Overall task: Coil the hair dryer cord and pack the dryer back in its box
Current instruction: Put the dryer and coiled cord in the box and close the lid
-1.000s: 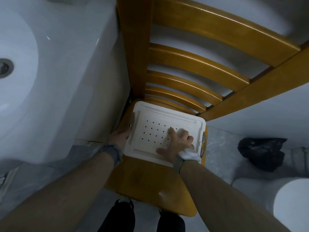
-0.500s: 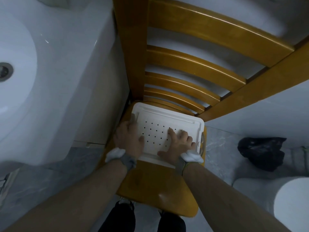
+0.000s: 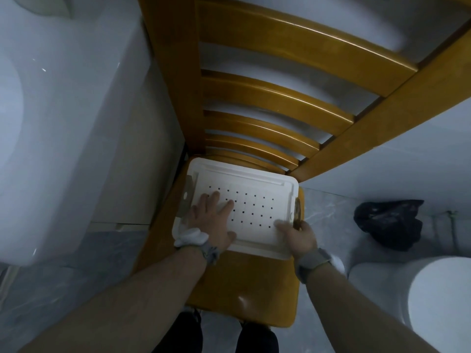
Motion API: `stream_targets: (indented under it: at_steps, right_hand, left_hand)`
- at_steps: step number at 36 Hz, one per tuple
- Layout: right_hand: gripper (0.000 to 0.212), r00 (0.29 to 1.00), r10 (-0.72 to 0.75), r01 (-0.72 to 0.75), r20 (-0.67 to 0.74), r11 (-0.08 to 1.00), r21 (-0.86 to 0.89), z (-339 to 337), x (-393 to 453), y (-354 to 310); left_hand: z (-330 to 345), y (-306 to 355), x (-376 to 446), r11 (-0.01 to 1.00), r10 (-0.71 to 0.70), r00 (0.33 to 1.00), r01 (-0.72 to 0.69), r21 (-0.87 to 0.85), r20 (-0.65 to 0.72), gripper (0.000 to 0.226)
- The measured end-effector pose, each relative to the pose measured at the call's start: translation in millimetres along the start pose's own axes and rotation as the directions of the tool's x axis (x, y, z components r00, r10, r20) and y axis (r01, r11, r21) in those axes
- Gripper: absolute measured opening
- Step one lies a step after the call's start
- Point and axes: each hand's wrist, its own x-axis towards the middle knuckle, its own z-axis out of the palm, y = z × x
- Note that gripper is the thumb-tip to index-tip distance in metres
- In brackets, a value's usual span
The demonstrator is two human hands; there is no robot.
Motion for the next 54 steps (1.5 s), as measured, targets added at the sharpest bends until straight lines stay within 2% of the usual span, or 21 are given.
stream_targets:
  at_steps: [2,5,8,12,17,22,23,25,27,29,30,32,36,42,45,47,48,51,54]
  right_hand:
    - [0.054,0.998,-0.058,0.053,-0.037,0.992,-0.117,5,-3,-6]
    - [0.063,0.996,-0.083,0.074,-0.01,0.926,-0.37,12,-6,-10]
    - [0.076,0.992,-0.122,0.12,0.035,0.818,-0.562,19,-14,-1]
    - [0.085,0.942,-0.335,0.227,0.008,0.619,-0.752,24,-26,15]
    - [0.107,0.927,-0.371,0.268,0.058,0.544,-0.795,16,-23,18]
    - [0.113,0.955,-0.248,0.284,0.163,0.606,-0.743,10,-29,7]
    - [0.116,0.959,-0.231,0.272,0.164,0.594,-0.757,12,-32,4]
    - [0.119,0.963,-0.226,0.242,0.144,0.5,-0.832,16,-36,0]
    - [0.103,0.966,-0.221,0.221,0.133,0.439,-0.871,17,-35,-3]
    - [0.082,0.966,-0.195,0.244,0.169,0.477,-0.844,14,-30,-4]
    - [0.078,0.964,-0.196,0.253,0.178,0.487,-0.836,13,-28,-7]
    - [0.076,0.965,-0.199,0.249,0.171,0.492,-0.834,15,-26,-14]
    - [0.078,0.978,-0.173,0.191,0.12,0.489,-0.851,25,-20,-30]
    - [0.086,0.986,-0.15,0.134,0.067,0.498,-0.857,26,-8,-45]
    - [0.065,0.99,-0.135,0.115,0.038,0.627,-0.77,26,5,-47]
    - [0.056,0.992,-0.127,0.097,0.027,0.585,-0.805,28,8,-51]
    - [0.057,0.992,-0.129,0.071,-0.002,0.564,-0.823,30,10,-51]
    - [0.061,0.986,-0.161,0.125,0.03,0.617,-0.777,30,7,-48]
    - [0.084,0.992,-0.116,0.113,0.054,0.604,-0.789,22,-2,-55]
  left_hand:
    - [-2,1,0,0.999,-0.011,1.0,0.012,-0.032,0.019,0.083]
    - [-3,2,0,0.998,-0.023,0.999,0.025,-0.052,0.03,0.083]
    - [-3,2,0,0.999,-0.02,1.0,0.021,-0.047,0.017,0.083]
    - [2,0,3,1.0,-0.015,1.0,0.015,-0.007,0.002,0.087]
    - [12,-6,1,0.999,0.027,0.998,-0.029,0.037,0.055,0.122]
    - [11,-13,0,0.993,0.08,0.988,-0.091,0.081,0.133,0.138]
    - [8,-12,-1,0.99,0.089,0.984,-0.105,0.098,0.155,0.142]
    - [2,-10,-3,0.976,0.1,0.972,-0.137,0.169,0.214,0.148]
    - [-5,-6,-5,0.958,0.081,0.968,-0.141,0.251,0.237,0.14]
    - [-14,-1,-6,0.949,0.061,0.977,-0.121,0.292,0.206,0.116]
    - [-19,0,-5,0.947,0.059,0.98,-0.115,0.299,0.19,0.106]
    - [-28,1,-1,0.945,0.062,0.981,-0.118,0.305,0.186,0.099]
    - [-40,-2,16,0.953,0.058,0.975,-0.117,0.278,0.213,0.104]
    - [-40,-2,39,0.965,0.085,0.983,-0.122,0.233,0.161,0.096]
    - [-38,-2,45,0.964,0.102,0.985,-0.132,0.231,0.136,0.091]
    - [-39,-2,46,0.959,0.11,0.985,-0.141,0.247,0.135,0.09]
    - [-40,-1,45,0.956,0.104,0.985,-0.136,0.26,0.135,0.091]
    - [-44,4,41,0.95,0.075,0.981,-0.125,0.286,0.179,0.101]
    - [-52,9,39,0.953,0.058,0.961,-0.134,0.273,0.269,0.111]
